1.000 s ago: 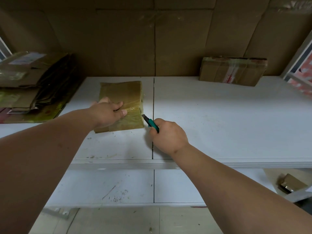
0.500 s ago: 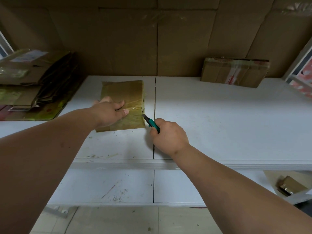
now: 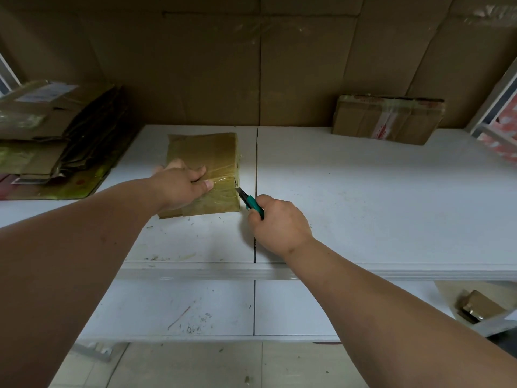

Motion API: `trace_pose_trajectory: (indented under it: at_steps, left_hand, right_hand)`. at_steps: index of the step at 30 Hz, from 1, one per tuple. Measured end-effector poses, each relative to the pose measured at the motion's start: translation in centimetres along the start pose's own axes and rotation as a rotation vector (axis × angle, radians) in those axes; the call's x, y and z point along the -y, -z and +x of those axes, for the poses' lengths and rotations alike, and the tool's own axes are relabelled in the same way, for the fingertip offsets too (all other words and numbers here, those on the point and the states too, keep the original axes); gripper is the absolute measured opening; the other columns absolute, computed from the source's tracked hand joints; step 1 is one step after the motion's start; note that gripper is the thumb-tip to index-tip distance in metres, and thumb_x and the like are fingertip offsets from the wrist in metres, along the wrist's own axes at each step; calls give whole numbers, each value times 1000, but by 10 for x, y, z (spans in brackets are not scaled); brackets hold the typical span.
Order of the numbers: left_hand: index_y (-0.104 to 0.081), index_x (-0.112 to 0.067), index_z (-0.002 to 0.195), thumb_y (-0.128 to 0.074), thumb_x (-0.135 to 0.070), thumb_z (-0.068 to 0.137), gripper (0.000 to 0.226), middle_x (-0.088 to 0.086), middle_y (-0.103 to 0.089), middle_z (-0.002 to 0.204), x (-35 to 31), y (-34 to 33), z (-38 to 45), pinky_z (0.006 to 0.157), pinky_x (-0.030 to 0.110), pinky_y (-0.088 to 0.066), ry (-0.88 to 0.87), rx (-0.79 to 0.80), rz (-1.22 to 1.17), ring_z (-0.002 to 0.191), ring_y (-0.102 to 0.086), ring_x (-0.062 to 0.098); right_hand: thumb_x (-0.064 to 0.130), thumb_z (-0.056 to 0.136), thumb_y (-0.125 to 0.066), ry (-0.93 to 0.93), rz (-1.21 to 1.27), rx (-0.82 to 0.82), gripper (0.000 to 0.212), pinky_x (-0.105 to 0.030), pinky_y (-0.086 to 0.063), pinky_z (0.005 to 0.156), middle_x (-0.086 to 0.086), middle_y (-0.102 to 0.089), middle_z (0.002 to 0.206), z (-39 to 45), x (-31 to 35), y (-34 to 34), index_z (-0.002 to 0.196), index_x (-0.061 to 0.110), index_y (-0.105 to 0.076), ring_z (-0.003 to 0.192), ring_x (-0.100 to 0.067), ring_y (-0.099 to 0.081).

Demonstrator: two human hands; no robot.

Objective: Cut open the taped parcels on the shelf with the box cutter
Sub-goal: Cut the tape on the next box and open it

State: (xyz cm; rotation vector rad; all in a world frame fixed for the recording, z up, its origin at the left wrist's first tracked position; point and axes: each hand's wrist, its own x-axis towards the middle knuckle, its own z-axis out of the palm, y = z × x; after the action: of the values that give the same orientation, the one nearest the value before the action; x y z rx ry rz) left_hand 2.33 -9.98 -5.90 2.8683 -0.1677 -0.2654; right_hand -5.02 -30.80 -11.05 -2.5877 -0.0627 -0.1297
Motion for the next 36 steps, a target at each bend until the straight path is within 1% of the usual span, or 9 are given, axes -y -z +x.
trace_pose_trajectory:
  at_steps: [3,7,12,19,28,32,34,36]
  left_hand:
    - [-31,-39,150,-34,-66,94,62,2,-32,142,1,0,2,114,47,-21,5,-2,-16,137,-23,31]
    - [-31,-38,150,-34,-66,94,63,2,-34,140,0,-2,4,111,45,-24,5,-11,-4,135,-25,30]
    - [-31,-38,150,-34,-65,94,62,2,-34,139,-1,-3,3,111,43,-24,-1,-11,3,134,-26,30]
    - [-29,-38,151,-31,-66,95,63,4,-31,143,0,-4,4,111,42,-23,-1,-12,66,135,-24,31]
    - [-28,-37,152,-27,-65,95,63,4,-36,138,2,-4,7,110,41,-24,-42,-12,126,132,-30,29]
    - [-29,-37,151,-27,-62,97,60,4,-37,136,0,-3,3,109,42,-26,-46,-18,131,130,-30,31]
    - [-28,-36,152,-26,-60,98,59,6,-36,140,-1,-1,1,108,42,-27,-32,-30,144,131,-30,32]
    - [-27,-36,152,-26,-60,98,59,8,-33,145,-2,2,1,109,42,-27,-22,-23,154,134,-30,32]
  right_hand:
    - [31,95,-43,5,-9,12,13,-27,-29,48,5,-50,67,2,3,-1,87,23,-49,59,-11,-46]
    - [32,96,-42,5,-48,44,15,-27,-35,51,5,-52,71,4,5,0,90,23,-53,62,-13,-50]
    - [34,98,-41,21,-141,61,18,-28,-37,54,6,-54,72,4,5,6,93,25,-56,63,-13,-51]
    - [33,98,-39,18,-226,71,16,-31,-31,59,7,-50,69,4,7,5,87,26,-49,59,-11,-44]
    - [32,97,-39,-7,-240,133,14,-32,-34,62,4,-52,75,5,11,7,89,25,-48,64,-12,-47]
    - [31,94,-41,-21,-243,161,13,-32,-34,63,4,-52,74,4,13,9,85,24,-48,63,-12,-46]
    - [28,88,-44,-44,-313,233,10,-31,-34,63,3,-53,77,2,10,11,80,23,-47,64,-13,-48]
    - [26,87,-44,-88,-294,264,12,-30,-35,62,3,-54,77,0,1,13,75,23,-46,66,-15,-50]
